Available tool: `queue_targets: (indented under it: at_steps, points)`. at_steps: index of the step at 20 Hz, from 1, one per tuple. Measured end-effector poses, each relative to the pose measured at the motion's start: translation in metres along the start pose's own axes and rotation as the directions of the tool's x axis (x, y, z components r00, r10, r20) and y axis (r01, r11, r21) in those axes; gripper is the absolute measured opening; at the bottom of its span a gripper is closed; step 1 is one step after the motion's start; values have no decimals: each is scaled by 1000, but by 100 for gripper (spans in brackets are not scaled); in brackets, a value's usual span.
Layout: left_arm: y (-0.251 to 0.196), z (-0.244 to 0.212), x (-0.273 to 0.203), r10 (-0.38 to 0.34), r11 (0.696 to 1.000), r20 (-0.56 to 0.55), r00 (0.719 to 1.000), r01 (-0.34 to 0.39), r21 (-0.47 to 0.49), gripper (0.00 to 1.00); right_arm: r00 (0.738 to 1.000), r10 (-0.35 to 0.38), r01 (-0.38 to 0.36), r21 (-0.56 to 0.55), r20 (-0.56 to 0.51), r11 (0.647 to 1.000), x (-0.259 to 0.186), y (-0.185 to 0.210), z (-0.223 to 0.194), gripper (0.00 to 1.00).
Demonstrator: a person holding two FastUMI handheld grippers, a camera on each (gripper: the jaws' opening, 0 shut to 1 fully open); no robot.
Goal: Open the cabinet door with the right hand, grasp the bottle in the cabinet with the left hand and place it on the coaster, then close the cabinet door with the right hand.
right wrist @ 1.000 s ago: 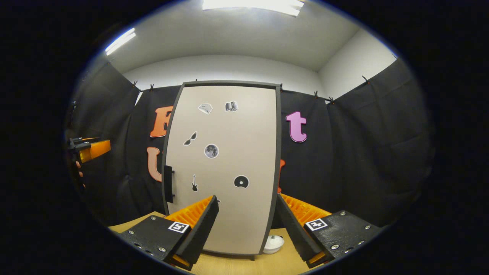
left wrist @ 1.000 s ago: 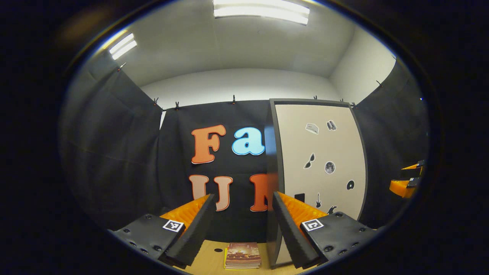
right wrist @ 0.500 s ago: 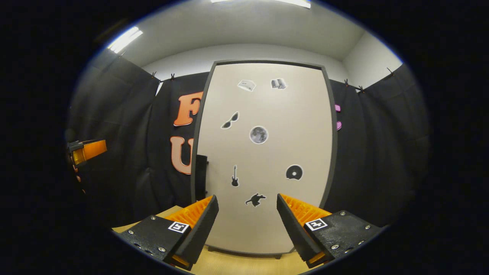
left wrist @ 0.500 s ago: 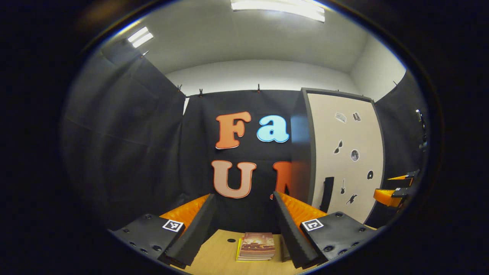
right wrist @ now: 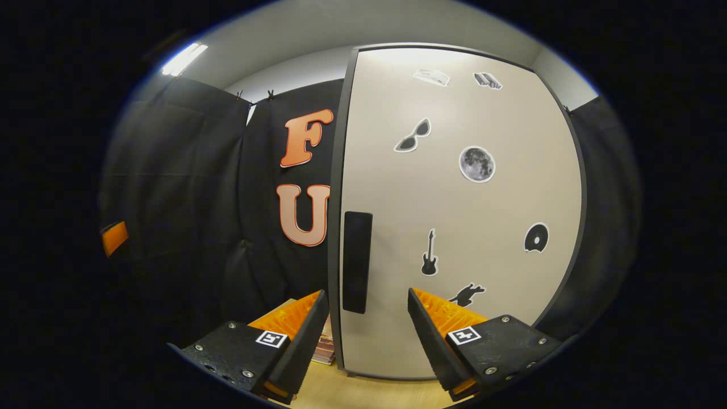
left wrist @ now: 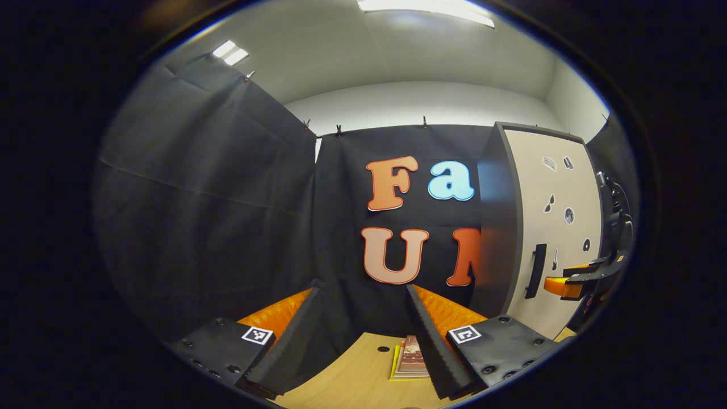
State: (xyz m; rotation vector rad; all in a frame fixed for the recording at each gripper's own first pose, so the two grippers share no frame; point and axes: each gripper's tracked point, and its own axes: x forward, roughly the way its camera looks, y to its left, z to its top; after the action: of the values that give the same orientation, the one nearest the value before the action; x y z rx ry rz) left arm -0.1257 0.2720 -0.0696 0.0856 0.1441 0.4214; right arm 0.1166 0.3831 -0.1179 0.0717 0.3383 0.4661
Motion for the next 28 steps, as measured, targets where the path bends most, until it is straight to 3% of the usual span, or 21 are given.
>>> queue_targets:
  at_steps: [6,10,13,14,15,16,17,20,28]
  points:
    - [17,-16,-1,7,1000,-35,999,-8,-22,96,998,-50,51,41,-28,998,40,2,-3,70]
    - [18,-24,1,5,1000,-52,999,-5,1,96,997,-60,63,63,-52,996,58,6,-4,55]
    - [5,-28,3,-24,1000,-56,998,24,5,93,994,-69,75,77,-80,994,62,8,-8,37]
    - [0,-30,3,-31,1000,-60,998,31,3,93,994,-69,76,82,-89,994,62,7,-10,36]
    - [-4,-32,3,-38,999,-65,997,38,-4,96,994,-60,68,84,-93,994,60,7,-10,32]
    - [-10,-33,3,-50,999,-70,996,49,-15,94,995,-39,46,77,-96,996,59,8,-11,30]
    - [-18,-32,1,-62,998,-68,996,61,-24,99,995,-12,20,76,-97,997,55,8,-11,25]
    - [-37,-29,1,-87,996,-59,994,86,-20,93,994,60,-50,97,-95,994,42,14,-11,22]
    - [-93,-24,-6,-161,987,-46,986,160,-19,94,979,185,-175,108,-91,979,-42,14,-16,22]
